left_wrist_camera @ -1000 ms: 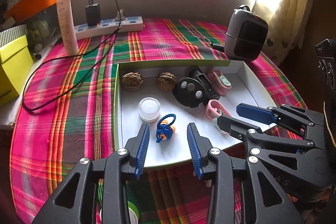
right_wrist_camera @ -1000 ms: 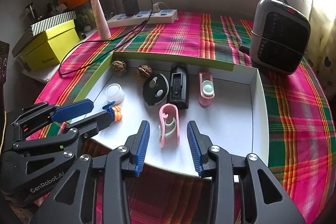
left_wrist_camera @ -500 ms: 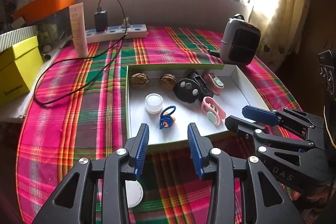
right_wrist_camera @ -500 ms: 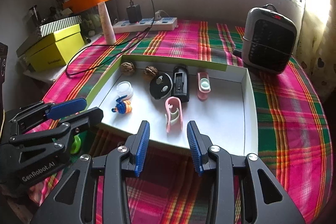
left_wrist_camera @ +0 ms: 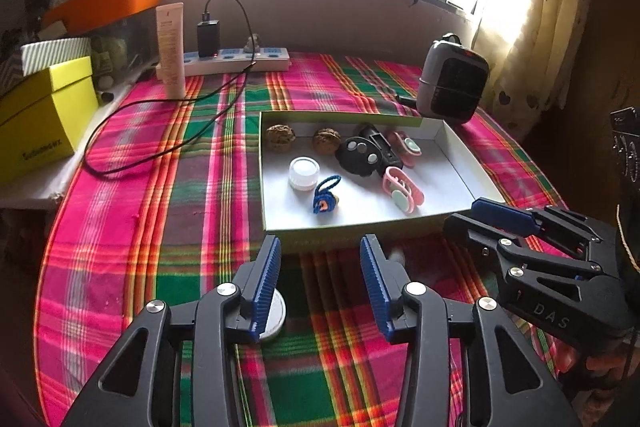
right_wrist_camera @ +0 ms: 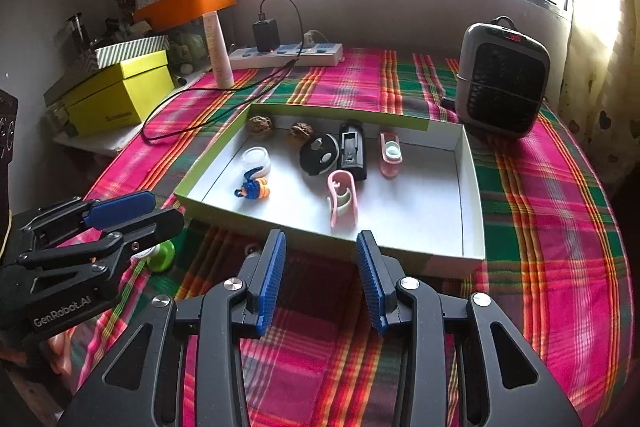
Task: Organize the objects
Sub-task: 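Withdraw both grippers from the tray toward the green jar, then close left gripper on the white-lidded green jar and lift it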
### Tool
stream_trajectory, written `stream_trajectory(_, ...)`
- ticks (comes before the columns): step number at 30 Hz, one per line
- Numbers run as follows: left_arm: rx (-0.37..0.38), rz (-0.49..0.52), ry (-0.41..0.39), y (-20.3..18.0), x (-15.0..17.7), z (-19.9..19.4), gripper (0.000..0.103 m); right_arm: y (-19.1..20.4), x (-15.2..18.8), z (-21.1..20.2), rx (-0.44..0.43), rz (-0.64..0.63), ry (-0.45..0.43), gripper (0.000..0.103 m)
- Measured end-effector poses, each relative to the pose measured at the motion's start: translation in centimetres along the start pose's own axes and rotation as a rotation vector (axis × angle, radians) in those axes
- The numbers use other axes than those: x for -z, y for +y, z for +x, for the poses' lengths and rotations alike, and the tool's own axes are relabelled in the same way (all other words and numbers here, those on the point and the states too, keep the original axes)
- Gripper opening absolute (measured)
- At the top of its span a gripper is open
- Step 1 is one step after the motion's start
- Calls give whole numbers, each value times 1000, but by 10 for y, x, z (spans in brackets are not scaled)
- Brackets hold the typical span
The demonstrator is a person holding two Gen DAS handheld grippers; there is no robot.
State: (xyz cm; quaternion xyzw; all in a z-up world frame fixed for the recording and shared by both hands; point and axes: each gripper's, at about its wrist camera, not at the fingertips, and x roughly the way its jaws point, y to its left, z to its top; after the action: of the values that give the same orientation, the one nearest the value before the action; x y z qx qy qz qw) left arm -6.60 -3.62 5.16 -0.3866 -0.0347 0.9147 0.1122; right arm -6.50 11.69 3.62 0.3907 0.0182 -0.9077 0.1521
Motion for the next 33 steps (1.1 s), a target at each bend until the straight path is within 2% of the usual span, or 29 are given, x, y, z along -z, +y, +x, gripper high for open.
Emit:
stream_trajectory(9,-11,11,0,4,22,-15,45,5,18,-5,-32,2,-2,38)
stream_trajectory(14,-23,-9,15,10,32,-15,45,5,24,-4,-38,18,5,45)
stream_trajectory(27,-36,-29,19,17,40,-14,47,7,31,2,-44,20,31,45)
stream_trajectory(33,-67,-55,28,25,43,-9,47,11,32,11,-47,5,52,45)
